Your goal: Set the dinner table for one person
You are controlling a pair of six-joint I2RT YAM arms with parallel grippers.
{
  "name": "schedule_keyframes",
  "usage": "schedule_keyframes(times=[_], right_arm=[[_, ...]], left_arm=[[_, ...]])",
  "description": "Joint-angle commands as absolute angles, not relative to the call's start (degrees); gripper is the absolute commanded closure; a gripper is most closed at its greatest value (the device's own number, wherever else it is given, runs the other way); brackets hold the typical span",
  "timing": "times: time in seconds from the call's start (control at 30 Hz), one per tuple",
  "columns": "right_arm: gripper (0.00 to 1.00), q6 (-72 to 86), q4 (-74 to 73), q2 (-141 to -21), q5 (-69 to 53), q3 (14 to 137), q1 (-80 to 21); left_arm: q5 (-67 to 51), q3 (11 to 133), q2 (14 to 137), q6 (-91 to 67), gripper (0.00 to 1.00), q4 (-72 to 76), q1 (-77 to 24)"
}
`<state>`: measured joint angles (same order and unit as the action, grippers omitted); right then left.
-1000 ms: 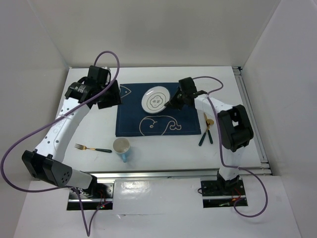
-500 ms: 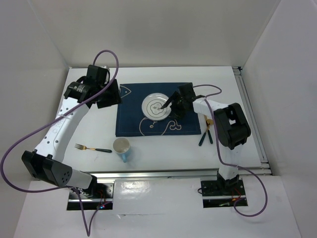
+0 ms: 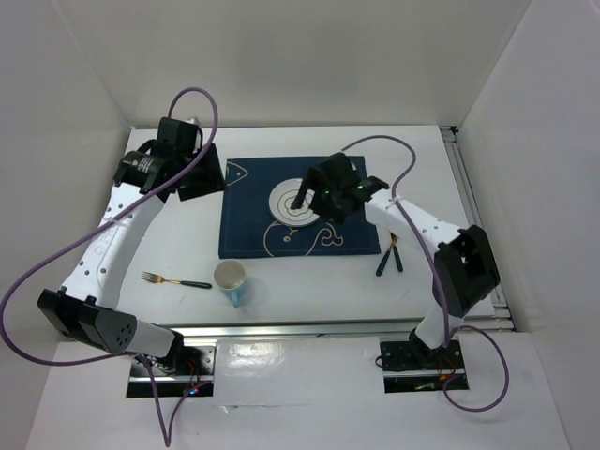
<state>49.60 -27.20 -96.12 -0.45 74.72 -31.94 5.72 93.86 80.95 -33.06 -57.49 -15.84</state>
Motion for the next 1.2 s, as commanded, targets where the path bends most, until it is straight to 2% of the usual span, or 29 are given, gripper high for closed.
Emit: schedule_keyframes(times=[0.0, 0.13, 0.27, 0.43, 0.73, 0.83, 0.87, 1.03, 1.17], right_arm=[[0.0, 40.89, -31.82, -92.81, 0.54, 78.13, -40.41], [0.0, 35.78, -37.6, -98.68, 2.53, 84.27, -53.48], [0.03, 34.02, -39.11, -102.99, 3.34, 87.89, -59.49], [0.07, 32.0, -37.53, -107.83, 3.87, 91.75, -61.87], [0.25, 30.32, -35.51, -114.34, 3.87, 94.66, -62.4], [0.42, 31.37, -36.12, -114.96, 4.57, 96.94, -62.4], [0.56, 31.38, -36.12, -114.96, 5.35, 97.99, -62.4], [1.0, 33.31, -37.53, -114.26, 12.56, 98.61, -61.27], [1.0, 33.22, -41.29, -112.42, 13.36, 103.33, -56.26]], left_arm=[[11.23, 95.98, 79.46, -35.06, 0.31, -59.5, -13.54], [9.94, 89.83, 76.9, -37.09, 0.28, -56.95, -5.48], [7.65, 87.81, 75.85, -37.62, 0.28, -57.57, -0.98], [5.63, 85.87, 74.8, -35.51, 0.28, -58.1, 1.14], [3.78, 84.81, 73.65, -34.98, 0.28, -58.1, 2.29], [3.78, 84.29, 73.65, -34.45, 0.28, -57.48, 2.29], [3.78, 83.68, 73.65, -34.45, 0.28, -57.48, 2.29], [3.25, 82.35, 73.65, -34.45, 0.28, -56.95, 2.29], [2.72, 82.35, 73.65, -34.45, 0.28, -56.95, 2.29]])
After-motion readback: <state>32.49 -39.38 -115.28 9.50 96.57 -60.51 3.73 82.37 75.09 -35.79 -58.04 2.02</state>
